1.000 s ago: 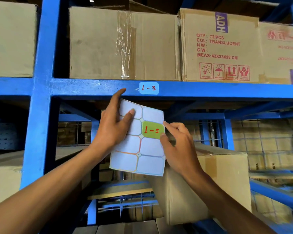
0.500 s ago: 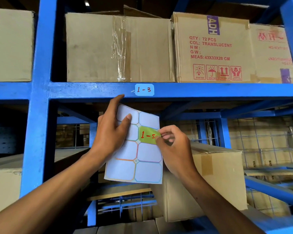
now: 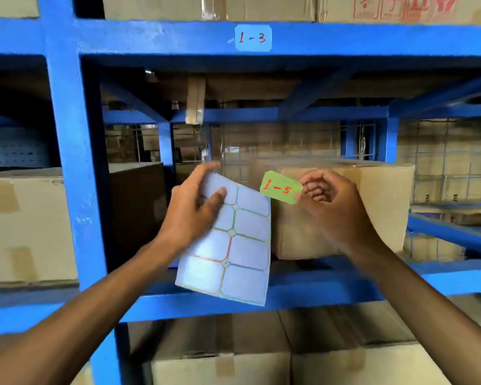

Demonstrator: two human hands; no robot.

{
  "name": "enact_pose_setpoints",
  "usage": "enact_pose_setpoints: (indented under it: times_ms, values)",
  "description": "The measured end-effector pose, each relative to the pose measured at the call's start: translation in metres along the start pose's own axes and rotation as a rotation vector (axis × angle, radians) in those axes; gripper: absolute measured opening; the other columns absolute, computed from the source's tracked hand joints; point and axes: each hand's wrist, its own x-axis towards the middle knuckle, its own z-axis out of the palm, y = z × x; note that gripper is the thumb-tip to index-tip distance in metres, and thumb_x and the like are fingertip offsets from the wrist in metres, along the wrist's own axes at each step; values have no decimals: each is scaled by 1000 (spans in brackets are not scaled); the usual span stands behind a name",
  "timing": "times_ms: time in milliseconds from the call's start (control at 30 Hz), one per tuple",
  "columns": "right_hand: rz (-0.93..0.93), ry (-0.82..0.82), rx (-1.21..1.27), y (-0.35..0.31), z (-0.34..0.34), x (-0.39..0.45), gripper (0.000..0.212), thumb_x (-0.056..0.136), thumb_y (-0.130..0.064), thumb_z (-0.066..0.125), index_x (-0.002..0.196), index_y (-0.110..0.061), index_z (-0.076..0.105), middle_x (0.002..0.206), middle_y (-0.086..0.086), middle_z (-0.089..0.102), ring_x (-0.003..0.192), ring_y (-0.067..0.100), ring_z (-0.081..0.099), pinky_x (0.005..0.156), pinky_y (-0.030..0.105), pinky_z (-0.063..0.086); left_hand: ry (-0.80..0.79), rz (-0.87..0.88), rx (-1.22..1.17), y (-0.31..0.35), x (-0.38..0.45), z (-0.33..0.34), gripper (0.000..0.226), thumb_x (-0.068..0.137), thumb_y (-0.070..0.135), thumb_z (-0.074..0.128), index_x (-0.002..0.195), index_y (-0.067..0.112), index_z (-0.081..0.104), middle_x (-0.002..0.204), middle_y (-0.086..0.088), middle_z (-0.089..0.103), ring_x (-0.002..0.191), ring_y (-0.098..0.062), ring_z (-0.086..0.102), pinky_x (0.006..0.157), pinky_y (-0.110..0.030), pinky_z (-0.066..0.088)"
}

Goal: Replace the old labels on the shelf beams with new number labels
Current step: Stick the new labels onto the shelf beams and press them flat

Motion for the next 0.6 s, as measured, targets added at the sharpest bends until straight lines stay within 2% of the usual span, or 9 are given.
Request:
enact_pose_setpoints:
  times_ms: [100, 200, 267, 333, 400, 433, 500, 600]
  values:
    - [59, -82, -82, 16, -5, -19, 21, 79, 13, 56, 90, -3, 61, 74, 4, 58, 68, 14, 50, 60, 20, 39, -176, 45, 39, -5, -38, 10, 44, 91, 28, 58, 133, 31, 44, 74, 6, 56, 63, -20, 45, 62, -30, 38]
    - [113, -174, -166, 36, -3, -40, 27, 77, 10, 61, 98, -7, 60, 79, 10, 61, 72, 19, 54, 66, 21, 43, -318, 69, 91, -14, -77, 21, 49, 95, 27, 50, 141, 36, 33, 50, 3, 44, 52, -10, 43, 56, -23, 32]
    - [136, -248, -190, 51, 0, -57, 37, 76, 9, 65, 107, -10, 57, 77, 8, 61, 71, 19, 54, 68, 18, 43, -428, 83, 112, -21, -100, 26, 52, 97, 25, 45, 143, 38, 25, 46, 3, 38, 52, -16, 42, 56, -29, 28]
    - [132, -314, -219, 66, 4, -71, 42, 77, 7, 66, 112, -12, 55, 75, 3, 60, 69, 15, 53, 67, 12, 41, -500, 90, 143, -29, -118, 30, 53, 98, 24, 42, 145, 37, 22, 48, 8, 31, 50, -15, 39, 54, -33, 28]
    - [131, -369, -233, 80, 7, -83, 44, 78, 5, 66, 115, -15, 54, 76, 0, 59, 70, 7, 54, 68, 9, 40, -543, 109, 210, -36, -132, 33, 54, 99, 26, 39, 145, 42, 15, 52, 10, 31, 49, -13, 37, 52, -32, 29]
    - [139, -394, -239, 87, 8, -88, 45, 78, 4, 66, 116, -17, 53, 76, -2, 60, 70, 2, 54, 69, 7, 41, -567, 118, 245, -39, -139, 34, 56, 99, 27, 37, 145, 43, 10, 55, 9, 35, 50, -15, 41, 53, -32, 30]
    - [164, -435, -256, 97, 11, -95, 48, 79, 2, 66, 119, -21, 51, 78, -4, 61, 72, -4, 55, 72, 6, 41, -611, 129, 298, -44, -151, 35, 59, 99, 28, 36, 145, 43, 3, 65, 2, 47, 59, -32, 50, 55, -33, 35]
    - [174, -475, -293, 110, 14, -102, 52, 80, 0, 66, 122, -25, 50, 80, -8, 60, 75, -2, 56, 72, 7, 42, -665, 150, 325, -49, -160, 35, 64, 99, 23, 37, 145, 36, -4, 78, -8, 57, 64, -34, 51, 57, -38, 40]
